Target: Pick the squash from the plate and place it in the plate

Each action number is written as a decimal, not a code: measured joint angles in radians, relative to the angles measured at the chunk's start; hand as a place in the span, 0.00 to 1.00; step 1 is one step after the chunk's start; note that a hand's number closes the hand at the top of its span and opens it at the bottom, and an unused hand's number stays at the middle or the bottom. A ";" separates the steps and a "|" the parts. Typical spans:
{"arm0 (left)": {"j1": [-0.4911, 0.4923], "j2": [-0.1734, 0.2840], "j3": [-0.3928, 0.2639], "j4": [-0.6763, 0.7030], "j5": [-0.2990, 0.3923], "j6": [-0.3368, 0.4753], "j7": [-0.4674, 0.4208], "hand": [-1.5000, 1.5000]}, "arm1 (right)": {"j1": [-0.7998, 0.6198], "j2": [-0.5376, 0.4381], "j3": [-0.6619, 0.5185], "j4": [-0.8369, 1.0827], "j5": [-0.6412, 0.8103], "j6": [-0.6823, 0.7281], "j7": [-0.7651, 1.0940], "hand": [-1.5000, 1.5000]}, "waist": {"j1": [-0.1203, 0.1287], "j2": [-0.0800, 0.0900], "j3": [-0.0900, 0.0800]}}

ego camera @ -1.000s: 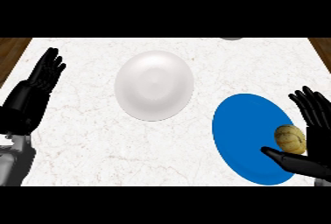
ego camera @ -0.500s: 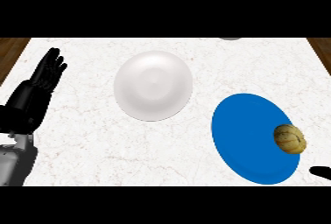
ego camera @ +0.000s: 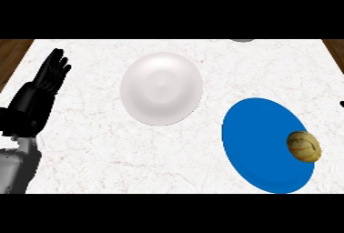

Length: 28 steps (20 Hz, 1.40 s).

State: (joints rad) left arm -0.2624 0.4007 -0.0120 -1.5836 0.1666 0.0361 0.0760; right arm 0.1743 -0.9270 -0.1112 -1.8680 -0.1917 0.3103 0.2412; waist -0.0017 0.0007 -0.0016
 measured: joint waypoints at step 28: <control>-0.015 -0.083 0.077 -0.024 -0.082 -0.074 0.048 0.50 | -0.212 0.290 0.123 0.397 0.487 0.144 -0.002 0.00 | 0.003 0.000 0.002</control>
State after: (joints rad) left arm -0.2772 0.3173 0.0654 -1.6073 0.0847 -0.0377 0.1236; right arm -0.0374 -0.6372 0.0118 -1.4714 0.2951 0.4539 0.2390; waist 0.0011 0.0003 0.0003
